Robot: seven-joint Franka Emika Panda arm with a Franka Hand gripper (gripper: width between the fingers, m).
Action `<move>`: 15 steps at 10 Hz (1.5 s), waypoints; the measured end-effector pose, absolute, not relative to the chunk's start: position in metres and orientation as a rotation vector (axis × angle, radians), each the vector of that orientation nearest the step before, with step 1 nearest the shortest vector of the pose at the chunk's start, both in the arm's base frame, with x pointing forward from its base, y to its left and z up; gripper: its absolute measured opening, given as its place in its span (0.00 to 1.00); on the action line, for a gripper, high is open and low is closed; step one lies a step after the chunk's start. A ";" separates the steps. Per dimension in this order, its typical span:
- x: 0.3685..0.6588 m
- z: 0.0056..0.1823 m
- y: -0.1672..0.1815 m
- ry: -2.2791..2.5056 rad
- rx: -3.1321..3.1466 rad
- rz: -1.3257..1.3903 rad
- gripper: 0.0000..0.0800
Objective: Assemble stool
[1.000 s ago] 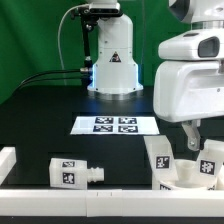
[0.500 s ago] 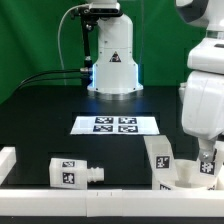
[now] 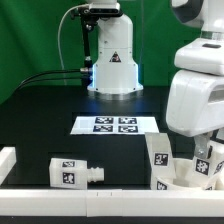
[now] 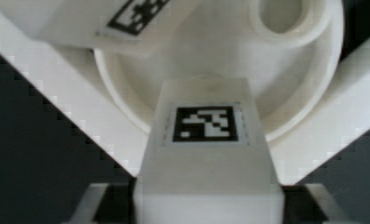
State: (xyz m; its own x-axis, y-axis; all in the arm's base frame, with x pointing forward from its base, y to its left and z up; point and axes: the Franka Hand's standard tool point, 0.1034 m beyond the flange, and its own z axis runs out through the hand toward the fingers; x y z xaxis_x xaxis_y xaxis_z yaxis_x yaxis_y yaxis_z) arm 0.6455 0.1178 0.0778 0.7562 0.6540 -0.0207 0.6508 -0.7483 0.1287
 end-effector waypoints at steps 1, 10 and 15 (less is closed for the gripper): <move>0.646 0.078 0.117 0.913 2.872 0.049 0.42; 0.661 0.078 0.086 -0.357 3.092 0.245 0.42; 0.648 0.078 0.060 -1.293 2.833 0.331 0.42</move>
Offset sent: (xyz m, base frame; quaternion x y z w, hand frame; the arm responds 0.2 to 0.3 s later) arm 0.0091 -0.0237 -0.0026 0.0184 0.0804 0.4030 0.9115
